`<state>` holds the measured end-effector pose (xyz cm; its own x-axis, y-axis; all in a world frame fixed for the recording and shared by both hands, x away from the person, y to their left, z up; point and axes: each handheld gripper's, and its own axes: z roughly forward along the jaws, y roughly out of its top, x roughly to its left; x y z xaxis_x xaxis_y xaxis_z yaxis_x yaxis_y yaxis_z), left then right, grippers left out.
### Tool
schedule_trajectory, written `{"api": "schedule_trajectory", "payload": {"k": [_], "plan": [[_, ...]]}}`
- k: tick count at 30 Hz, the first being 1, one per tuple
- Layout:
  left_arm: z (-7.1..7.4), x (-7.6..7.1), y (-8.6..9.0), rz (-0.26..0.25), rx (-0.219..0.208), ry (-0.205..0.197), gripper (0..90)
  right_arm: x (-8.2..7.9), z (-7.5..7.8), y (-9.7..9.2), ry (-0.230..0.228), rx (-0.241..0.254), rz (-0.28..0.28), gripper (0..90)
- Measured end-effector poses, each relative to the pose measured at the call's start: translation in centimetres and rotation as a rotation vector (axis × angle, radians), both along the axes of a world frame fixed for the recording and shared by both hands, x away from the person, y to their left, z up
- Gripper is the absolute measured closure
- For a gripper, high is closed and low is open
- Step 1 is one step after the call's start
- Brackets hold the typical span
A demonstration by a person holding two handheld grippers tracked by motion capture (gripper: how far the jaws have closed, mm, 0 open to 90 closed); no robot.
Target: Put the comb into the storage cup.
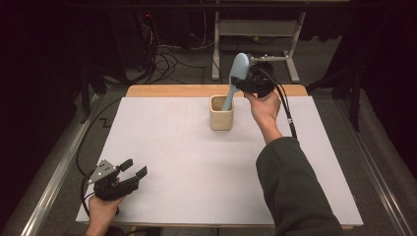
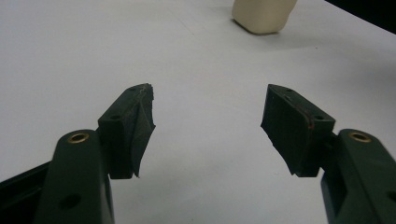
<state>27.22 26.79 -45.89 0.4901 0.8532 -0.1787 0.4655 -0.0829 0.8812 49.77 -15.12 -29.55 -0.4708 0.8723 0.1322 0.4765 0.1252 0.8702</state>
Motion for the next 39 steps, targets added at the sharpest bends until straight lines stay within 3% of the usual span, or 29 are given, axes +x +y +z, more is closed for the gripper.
{"api": "schedule_trajectory", "payload": {"k": [23, 39], "plan": [[0.0, 0.0, 0.0, -0.001, -0.004, -0.004, 34.4, 0.2, -1.1, 0.9, 0.032, -0.034, 0.009, 52.2], [0.0, 0.1, 0.0, -0.001, -0.004, 0.0, 34.4, 0.4, -2.1, 0.4, 0.049, -0.024, 0.001, 52.1]]}}
